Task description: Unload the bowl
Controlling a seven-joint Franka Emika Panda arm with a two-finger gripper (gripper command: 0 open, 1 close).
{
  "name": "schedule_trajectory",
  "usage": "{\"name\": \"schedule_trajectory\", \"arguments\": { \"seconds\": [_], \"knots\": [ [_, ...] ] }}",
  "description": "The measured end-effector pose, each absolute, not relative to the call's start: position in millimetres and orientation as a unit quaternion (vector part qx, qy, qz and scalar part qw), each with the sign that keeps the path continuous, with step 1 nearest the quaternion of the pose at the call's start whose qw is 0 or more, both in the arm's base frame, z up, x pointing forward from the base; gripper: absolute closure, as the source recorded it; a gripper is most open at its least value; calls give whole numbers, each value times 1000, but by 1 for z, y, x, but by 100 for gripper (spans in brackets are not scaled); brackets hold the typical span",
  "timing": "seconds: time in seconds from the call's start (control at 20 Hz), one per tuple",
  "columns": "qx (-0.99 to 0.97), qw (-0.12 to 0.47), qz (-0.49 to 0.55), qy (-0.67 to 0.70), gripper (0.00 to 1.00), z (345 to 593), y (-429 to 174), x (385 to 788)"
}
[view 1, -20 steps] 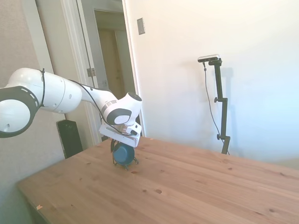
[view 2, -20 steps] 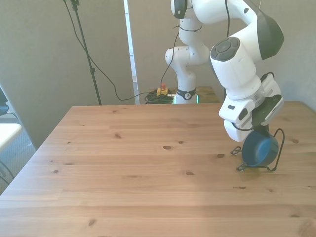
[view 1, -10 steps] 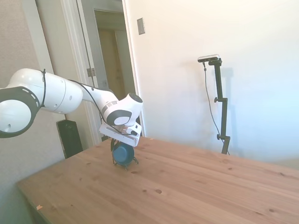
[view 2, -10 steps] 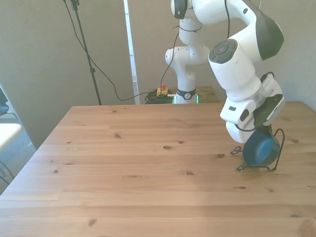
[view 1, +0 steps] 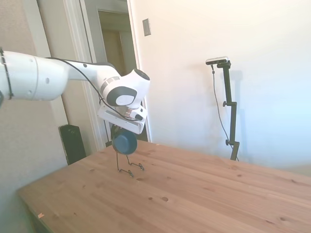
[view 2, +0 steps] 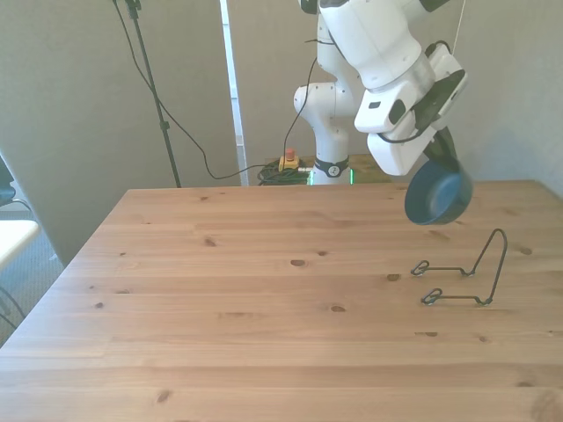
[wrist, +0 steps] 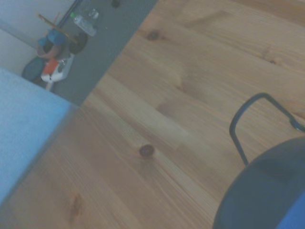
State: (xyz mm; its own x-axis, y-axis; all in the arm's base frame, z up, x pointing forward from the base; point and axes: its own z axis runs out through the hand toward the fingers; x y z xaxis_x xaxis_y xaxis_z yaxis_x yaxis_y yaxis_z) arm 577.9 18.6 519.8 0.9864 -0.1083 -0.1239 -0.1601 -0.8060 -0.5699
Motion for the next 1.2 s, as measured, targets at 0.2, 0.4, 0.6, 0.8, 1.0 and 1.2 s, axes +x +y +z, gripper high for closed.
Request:
{"name": "schedule_trajectory", "arguments": {
  "seconds": [0.2, 0.4, 0.6, 0.8, 1.0, 1.2],
  "knots": [
    [-960, 271, 32, 68, 100, 510, 22, 542],
    [-969, 232, 18, 86, 100, 501, 28, 508],
    [-976, 186, 17, 111, 100, 494, 27, 484],
    [-980, 149, 24, 133, 100, 480, 15, 473],
    [-981, 109, 34, 159, 100, 468, -7, 467],
    [-982, 69, 35, 174, 100, 456, -20, 463]
  ]
}}
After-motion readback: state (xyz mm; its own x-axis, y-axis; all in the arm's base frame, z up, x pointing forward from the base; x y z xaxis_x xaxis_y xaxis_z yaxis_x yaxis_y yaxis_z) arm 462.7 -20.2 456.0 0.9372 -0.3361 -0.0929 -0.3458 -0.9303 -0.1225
